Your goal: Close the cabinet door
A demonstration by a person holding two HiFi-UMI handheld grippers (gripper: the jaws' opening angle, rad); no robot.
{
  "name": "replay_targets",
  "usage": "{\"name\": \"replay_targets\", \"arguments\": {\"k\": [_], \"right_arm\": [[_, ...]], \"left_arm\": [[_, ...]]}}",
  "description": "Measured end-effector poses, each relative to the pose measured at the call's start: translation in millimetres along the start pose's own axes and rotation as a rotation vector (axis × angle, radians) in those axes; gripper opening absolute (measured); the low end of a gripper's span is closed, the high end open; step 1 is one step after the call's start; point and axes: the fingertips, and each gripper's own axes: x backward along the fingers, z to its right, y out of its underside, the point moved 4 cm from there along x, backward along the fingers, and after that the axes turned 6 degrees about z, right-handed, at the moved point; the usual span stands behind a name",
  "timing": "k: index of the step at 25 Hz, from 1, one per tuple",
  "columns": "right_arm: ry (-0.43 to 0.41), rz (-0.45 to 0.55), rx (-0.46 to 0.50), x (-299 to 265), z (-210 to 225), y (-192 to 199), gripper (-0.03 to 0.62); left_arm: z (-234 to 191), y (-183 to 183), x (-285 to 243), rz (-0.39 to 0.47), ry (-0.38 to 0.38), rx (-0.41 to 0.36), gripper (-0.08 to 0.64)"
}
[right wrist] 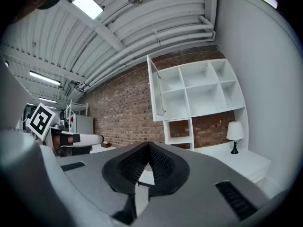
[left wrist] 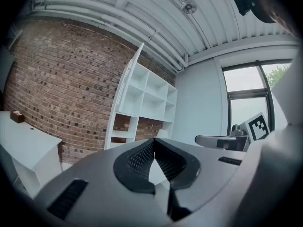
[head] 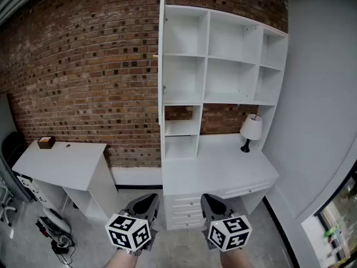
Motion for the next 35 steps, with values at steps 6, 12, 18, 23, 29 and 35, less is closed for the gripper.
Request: {"name": "replay_targets", "arguments": {"k": [6, 12, 18, 23, 29, 35], "right_arm": [[0.002, 0.002, -0.001, 1.3, -1.1, 1.9, 0.026], [0.005, 0.008, -0.004, 2.4, 1.4, 3.3, 0.026], [-0.006, 0.012, -0.024, 0.2, 1.0, 5.3, 0.028], [-0.013, 0.011, -0.031, -3.0, 0.0, 7.1, 0.026], [-0.011, 0.012, -0.035, -5.5, 2.0, 8.2, 0.026], [-0.008, 0.004, -0.028, -4.7, 10.3, 6.4, 0.026]], "left_arm": [[-0.2, 1.9, 1.1, -0.003, 0.002, -0.001, 0.011], [1.2, 3.1, 0.0, -0.003, 0.004, -0.005, 0.011], [0.5, 4.9, -1.8, -0.007, 0.008, -0.001, 0.011], [-2.6, 7.4, -2.8, -0.011, 0.004, 0.003, 0.011], [-4.8, 9.8, -5.5, -0.014, 0.002, 0.006, 0.009], [-0.7, 11.2, -14.9, -0.016, 0.006, 0.014, 0.009]]}}
